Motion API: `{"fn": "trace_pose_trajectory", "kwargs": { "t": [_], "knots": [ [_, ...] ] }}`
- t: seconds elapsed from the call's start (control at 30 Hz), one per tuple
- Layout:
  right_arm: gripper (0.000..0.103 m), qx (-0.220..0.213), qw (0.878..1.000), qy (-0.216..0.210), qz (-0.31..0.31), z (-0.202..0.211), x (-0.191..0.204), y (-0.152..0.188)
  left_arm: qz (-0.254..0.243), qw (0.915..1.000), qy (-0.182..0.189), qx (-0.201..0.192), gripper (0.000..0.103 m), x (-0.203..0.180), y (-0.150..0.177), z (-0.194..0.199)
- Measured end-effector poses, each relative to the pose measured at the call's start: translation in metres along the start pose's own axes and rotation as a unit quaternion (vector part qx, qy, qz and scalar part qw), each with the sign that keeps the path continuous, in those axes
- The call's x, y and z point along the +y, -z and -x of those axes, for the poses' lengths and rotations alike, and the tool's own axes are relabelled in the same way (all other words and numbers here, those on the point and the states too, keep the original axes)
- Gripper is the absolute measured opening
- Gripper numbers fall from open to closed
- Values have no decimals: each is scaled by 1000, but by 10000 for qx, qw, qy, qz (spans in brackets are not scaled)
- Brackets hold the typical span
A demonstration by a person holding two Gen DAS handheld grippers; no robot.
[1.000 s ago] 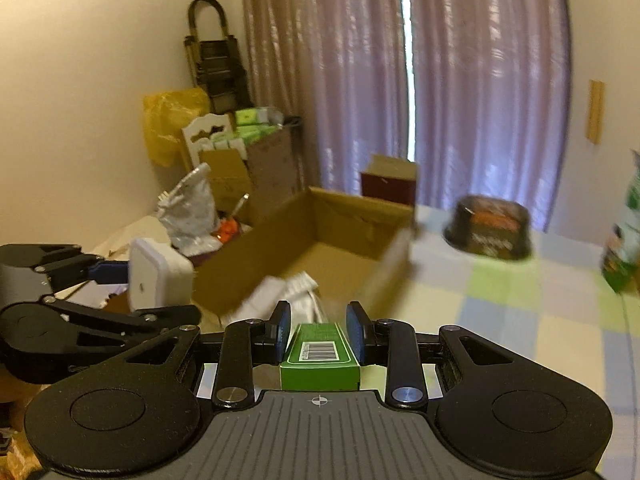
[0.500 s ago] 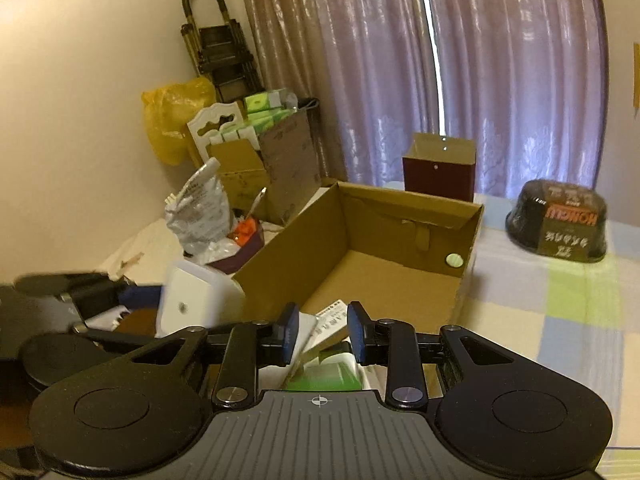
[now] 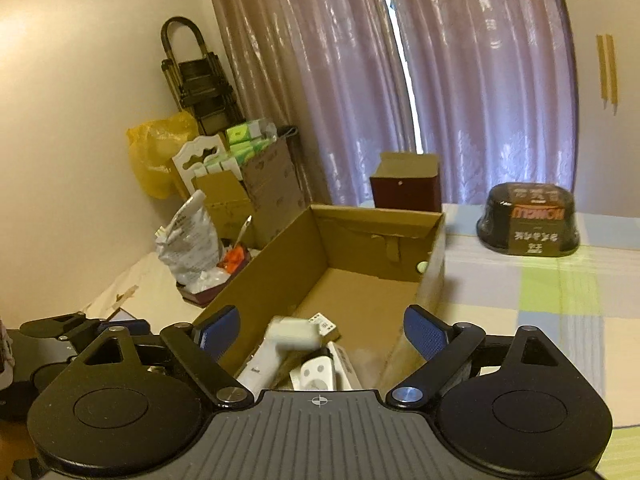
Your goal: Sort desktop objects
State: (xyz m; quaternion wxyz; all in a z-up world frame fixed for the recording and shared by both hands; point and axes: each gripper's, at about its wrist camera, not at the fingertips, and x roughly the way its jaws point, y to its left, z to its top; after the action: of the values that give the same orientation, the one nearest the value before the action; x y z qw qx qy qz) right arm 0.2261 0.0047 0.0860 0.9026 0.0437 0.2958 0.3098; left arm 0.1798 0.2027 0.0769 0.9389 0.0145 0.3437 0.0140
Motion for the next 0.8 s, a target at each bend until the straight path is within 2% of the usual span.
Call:
{"fn": "trace_pose_trajectory", "kwargs": {
  "t": [0.2, 0.3, 0.4, 0.43, 0.53, 0.57, 0.7, 0.8],
  "knots": [
    [91, 287, 9993, 258, 1, 38, -2, 22, 29, 10000, 18, 63, 96, -8, 16, 23],
    [91, 715, 9955, 525, 332, 42, 6, 39, 26, 9999, -30, 131, 97, -11, 24, 30],
    [91, 1142, 9874, 575, 933, 23, 19, 48, 114, 9997, -43, 190, 97, -9, 32, 31],
    [91, 1062, 9875, 591, 1004, 17, 21, 46, 132, 9997, -54, 202, 97, -8, 34, 31],
    [91, 436, 9924, 676, 936, 5, 18, 34, 147, 9996, -72, 220, 97, -5, 36, 31],
    [91, 372, 9927, 725, 894, 1, 17, 30, 143, 9996, -70, 220, 97, -4, 36, 30],
    [91, 369, 9924, 672, 962, -2, 17, 25, 189, 9996, -72, 197, 97, 2, 34, 27],
    [91, 658, 9845, 896, 1357, -14, 20, 31, 216, 9995, -62, 215, 98, 2, 33, 23]
  ]
}}
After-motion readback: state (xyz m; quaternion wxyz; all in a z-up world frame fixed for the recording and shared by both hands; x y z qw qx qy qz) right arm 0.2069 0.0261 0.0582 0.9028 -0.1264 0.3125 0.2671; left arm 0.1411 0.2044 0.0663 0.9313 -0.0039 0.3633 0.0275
